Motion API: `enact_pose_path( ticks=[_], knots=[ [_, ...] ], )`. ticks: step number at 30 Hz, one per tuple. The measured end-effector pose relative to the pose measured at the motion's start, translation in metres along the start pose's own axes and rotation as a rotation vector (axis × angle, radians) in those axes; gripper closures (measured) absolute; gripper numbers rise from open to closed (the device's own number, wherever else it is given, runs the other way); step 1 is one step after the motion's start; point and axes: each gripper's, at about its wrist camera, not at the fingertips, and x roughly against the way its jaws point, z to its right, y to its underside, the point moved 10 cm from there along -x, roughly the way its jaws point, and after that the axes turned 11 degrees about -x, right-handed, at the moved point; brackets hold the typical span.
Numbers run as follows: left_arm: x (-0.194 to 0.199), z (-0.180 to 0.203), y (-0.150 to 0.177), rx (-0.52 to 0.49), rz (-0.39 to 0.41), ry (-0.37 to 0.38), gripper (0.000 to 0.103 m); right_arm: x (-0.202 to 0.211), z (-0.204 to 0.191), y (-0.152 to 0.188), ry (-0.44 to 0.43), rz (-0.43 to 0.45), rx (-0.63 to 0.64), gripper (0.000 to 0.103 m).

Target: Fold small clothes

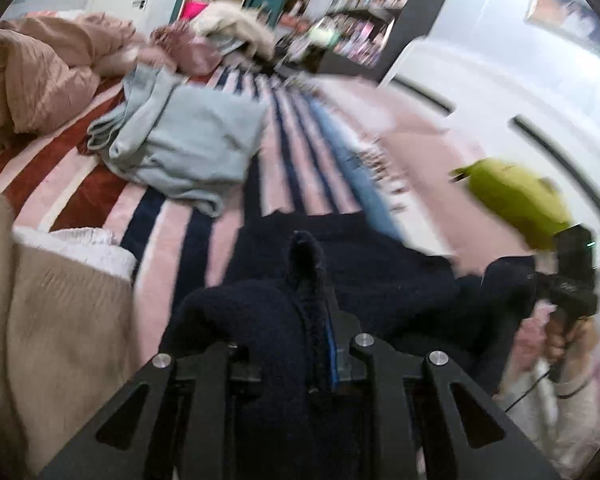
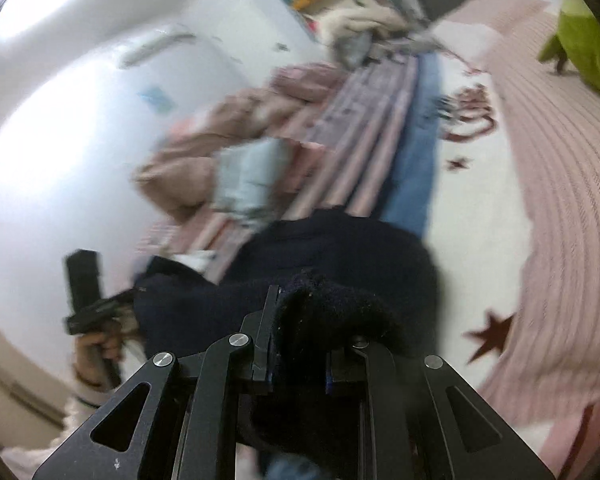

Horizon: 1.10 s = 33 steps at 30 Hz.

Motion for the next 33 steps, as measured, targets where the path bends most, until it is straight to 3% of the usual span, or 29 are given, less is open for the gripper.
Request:
enact_pose_path(
  ticks=[3, 5, 7, 10, 12, 13, 14, 16, 19, 22, 28, 30, 32, 33],
  knots=[
    [-0.05, -0.019, 0.011, 0.009, -0.101, -0.027, 0.085, -0.039, 0.036, -0.005, 0.118, -0.044, -0.023, 0.092],
    [-0.074, -0.026, 0.021, 0.023, -0.15, -0.033, 0.084, -0.058, 0.055, 0.0, 0.143, -0.082, -0.052, 0.092],
    [-0.077, -0.027, 0.022, 0.033, -0.139, -0.021, 0.084, -0.067, 0.064, 0.003, 0.139, -0.095, -0.073, 0.092],
    [-0.066, -0.023, 0.024, 0.045, -0.15, 0.009, 0.075, -0.059, 0.063, 0.006, 0.132, -0.1, -0.062, 0.089],
    [-0.047, -0.017, 0.023, 0.044, -0.133, 0.024, 0.062, -0.047, 0.055, 0.008, 0.117, -0.111, -0.041, 0.08],
    [-0.035, -0.009, 0.022, 0.029, -0.114, 0.033, 0.044, -0.04, 0.053, 0.009, 0.105, -0.111, -0.037, 0.069],
    [-0.024, -0.001, 0.023, 0.007, -0.098, 0.047, 0.024, -0.033, 0.048, 0.012, 0.09, -0.111, -0.034, 0.051],
    [-0.002, 0.013, 0.026, -0.059, -0.066, 0.045, 0.016, -0.012, 0.042, 0.022, 0.07, -0.108, -0.012, 0.031],
    [0.022, 0.022, 0.043, -0.121, -0.082, 0.003, 0.015, 0.009, 0.04, 0.04, 0.094, -0.105, 0.021, 0.03],
    [0.027, 0.027, 0.067, -0.137, -0.114, 0.021, 0.015, 0.023, 0.045, 0.062, 0.09, -0.123, 0.014, 0.03],
    [0.019, 0.036, 0.113, -0.11, -0.169, 0.055, 0.015, 0.009, 0.054, 0.119, 0.018, -0.246, -0.039, 0.031],
    [0.013, 0.038, 0.125, -0.086, -0.191, 0.081, 0.015, 0.004, 0.053, 0.127, 0.044, -0.228, -0.012, 0.037],
    [0.005, 0.04, 0.136, -0.065, -0.218, 0.085, 0.015, 0.001, 0.05, 0.128, 0.054, -0.216, 0.005, 0.065],
    [0.003, 0.04, 0.139, -0.069, -0.222, 0.078, 0.015, -0.001, 0.047, 0.129, 0.049, -0.219, 0.002, 0.072]
  ],
)
